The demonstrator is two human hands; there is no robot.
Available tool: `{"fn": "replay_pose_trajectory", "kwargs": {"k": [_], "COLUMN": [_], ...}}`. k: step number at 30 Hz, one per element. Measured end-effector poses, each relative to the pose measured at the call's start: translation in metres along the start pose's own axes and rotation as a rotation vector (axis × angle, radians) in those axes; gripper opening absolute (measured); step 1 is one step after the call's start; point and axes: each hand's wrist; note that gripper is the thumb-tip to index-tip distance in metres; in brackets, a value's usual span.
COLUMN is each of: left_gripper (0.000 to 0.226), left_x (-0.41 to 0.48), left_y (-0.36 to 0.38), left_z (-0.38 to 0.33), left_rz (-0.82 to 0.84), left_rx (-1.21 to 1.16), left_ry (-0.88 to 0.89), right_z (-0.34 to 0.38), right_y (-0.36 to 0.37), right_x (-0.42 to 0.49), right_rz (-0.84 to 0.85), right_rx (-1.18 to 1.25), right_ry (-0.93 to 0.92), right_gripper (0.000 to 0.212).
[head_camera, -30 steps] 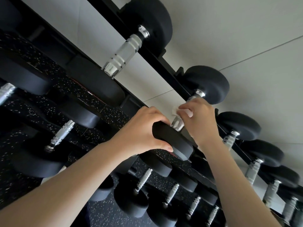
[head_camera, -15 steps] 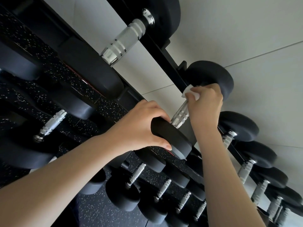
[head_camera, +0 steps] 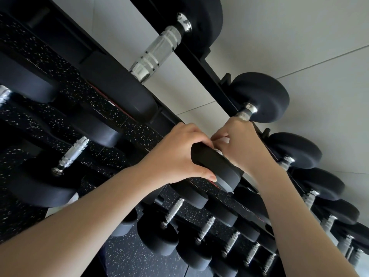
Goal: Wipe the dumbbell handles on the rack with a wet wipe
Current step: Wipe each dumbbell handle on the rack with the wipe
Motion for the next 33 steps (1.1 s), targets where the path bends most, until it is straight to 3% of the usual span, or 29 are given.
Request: {"fn": "replay_pose_trajectory", "kwargs": {"k": [3, 6, 12, 19, 26, 30, 33], "left_gripper": [0.056, 0.055, 0.054, 0.053, 0.054, 0.054, 0.056], "left_x": [0.001, 0.0, 0.0, 0.001, 0.0, -0.002, -0.004], "left_y": [0.0, 0.0, -0.001, -0.001, 0.0, 0.002, 0.002], "left_z": [0.0, 0.0, 0.0, 0.0, -0.004, -0.007, -0.008], "left_rz": [0.004, 0.002, 0.013, 0.025, 0.03, 0.017, 0.017], "left_rx": [0.008, 0.01, 0.024, 0.037, 0.069, 0.098, 0.143], "left_ry": [-0.006, -0.002, 0.007, -0.004, -0.021, -0.009, 0.012], "right_z": [0.001, -0.001, -0.021, -0.033, -0.042, -0.05, -0.05], "right_y": [-0.001, -0.002, -0.004, 0.016, 0.044, 0.036, 0.039], "right_x": [0.0, 0.0, 0.023, 0.025, -0.015, -0.007, -0.015], "right_rz": [0.07, 0.018, -0.334, -0.679, -0.576, -0.588, -0.481], "right_rx": [-0.006, 0.007, -0.045, 0.245, 0.476, 0.547, 0.584], "right_ry": [-0.037, -0.017, 0.08, 0.16, 0.018, 0.063, 0.029], "right_gripper": [0.026, 0.019, 0.018, 0.018, 0.008, 0.008, 0.008]}}
Point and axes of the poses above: each hand's wrist, its own x-axis towards the middle knuckle, its own y-axis out of the palm, z = x × y, and after that the axes turned 5 degrees about y, right-handed
